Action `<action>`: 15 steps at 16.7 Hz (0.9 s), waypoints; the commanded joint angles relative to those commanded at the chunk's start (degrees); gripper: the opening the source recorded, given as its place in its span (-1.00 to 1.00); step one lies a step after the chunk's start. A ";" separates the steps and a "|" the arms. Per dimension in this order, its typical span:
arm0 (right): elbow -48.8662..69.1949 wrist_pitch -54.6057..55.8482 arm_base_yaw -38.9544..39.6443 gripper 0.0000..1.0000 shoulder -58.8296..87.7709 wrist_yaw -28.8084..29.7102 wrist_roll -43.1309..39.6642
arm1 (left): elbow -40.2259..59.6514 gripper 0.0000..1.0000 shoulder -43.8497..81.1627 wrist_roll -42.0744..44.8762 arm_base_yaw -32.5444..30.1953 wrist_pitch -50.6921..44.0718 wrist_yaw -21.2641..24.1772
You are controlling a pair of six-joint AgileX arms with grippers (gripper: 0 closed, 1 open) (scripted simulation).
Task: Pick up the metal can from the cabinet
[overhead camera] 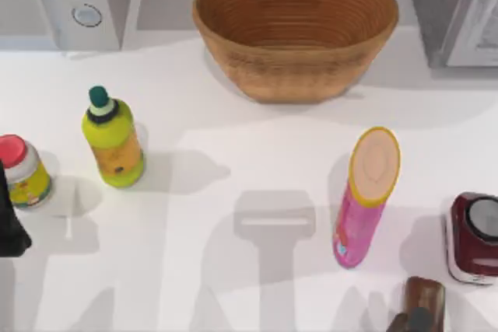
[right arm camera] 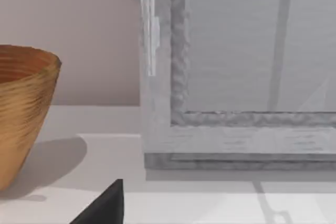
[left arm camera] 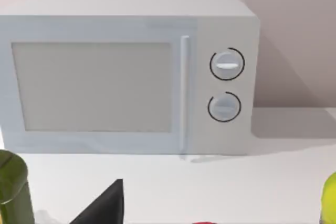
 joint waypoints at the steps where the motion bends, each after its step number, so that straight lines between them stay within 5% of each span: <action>1: 0.00 0.00 0.00 1.00 0.00 0.00 0.00 | 0.00 1.00 0.00 0.00 0.00 0.00 0.00; 7: 8.12 -1.44 1.01 1.00 5.48 0.68 0.07 | 0.00 1.00 0.00 0.00 0.00 0.00 0.00; 15: 39.69 -9.15 4.32 1.00 29.81 4.34 0.25 | 0.00 1.00 0.00 0.00 0.00 0.00 0.00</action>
